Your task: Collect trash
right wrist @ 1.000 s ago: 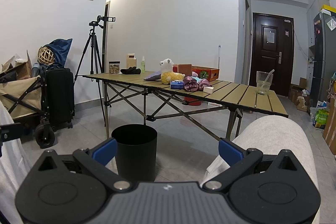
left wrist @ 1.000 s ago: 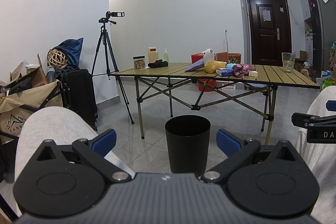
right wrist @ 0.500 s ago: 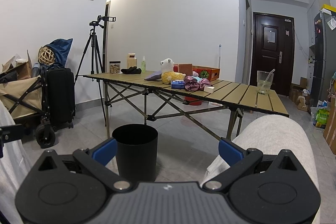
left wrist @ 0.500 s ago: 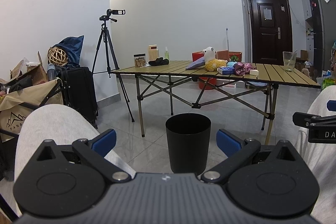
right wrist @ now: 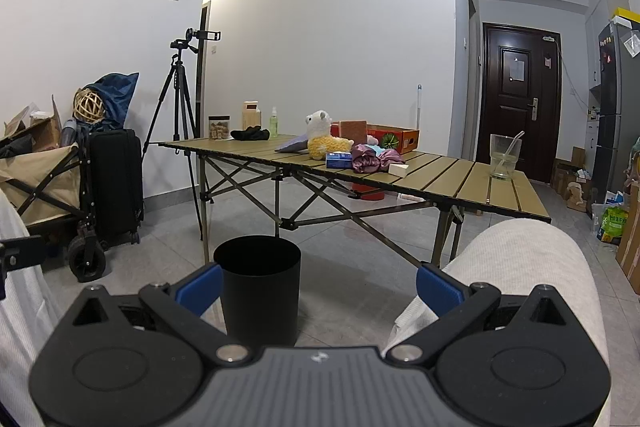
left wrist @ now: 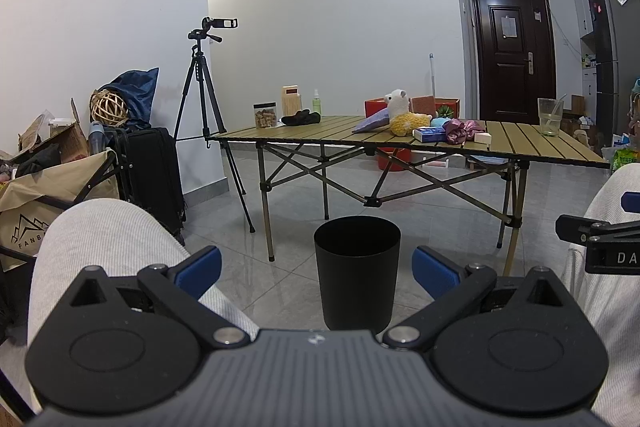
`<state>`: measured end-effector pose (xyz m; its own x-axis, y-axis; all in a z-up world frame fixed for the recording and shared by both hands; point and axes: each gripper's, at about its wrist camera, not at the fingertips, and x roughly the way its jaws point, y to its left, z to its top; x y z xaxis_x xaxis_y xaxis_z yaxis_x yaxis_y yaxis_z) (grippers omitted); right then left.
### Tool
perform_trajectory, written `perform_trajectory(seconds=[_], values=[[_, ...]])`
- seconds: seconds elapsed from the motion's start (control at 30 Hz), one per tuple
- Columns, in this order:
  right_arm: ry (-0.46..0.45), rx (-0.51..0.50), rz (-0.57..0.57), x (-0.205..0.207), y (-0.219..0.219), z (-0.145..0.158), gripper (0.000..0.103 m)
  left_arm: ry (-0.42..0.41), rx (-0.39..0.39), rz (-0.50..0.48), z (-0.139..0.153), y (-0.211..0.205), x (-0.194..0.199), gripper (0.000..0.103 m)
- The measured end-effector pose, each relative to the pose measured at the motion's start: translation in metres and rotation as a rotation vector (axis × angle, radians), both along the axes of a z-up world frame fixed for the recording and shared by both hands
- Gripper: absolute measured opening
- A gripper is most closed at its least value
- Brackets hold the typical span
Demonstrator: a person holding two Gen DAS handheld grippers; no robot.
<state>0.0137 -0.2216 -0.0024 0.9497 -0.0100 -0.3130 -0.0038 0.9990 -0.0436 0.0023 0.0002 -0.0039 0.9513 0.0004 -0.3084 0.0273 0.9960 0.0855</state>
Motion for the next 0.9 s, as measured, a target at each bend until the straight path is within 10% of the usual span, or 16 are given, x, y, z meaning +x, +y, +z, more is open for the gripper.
perform_trajectory(seconds=[0.53,0.9], values=[[-0.102,-0.030,0.044,0.004,0.009,0.026,0.103,-0.055,0.030,-0.009,0.016,-0.003,0.015,0.103],[-0.212,-0.054,-0.048,0.083,-0.018,0.063,0.103,-0.045,-0.066,-0.041,0.053,-0.011,0.120,0.103]])
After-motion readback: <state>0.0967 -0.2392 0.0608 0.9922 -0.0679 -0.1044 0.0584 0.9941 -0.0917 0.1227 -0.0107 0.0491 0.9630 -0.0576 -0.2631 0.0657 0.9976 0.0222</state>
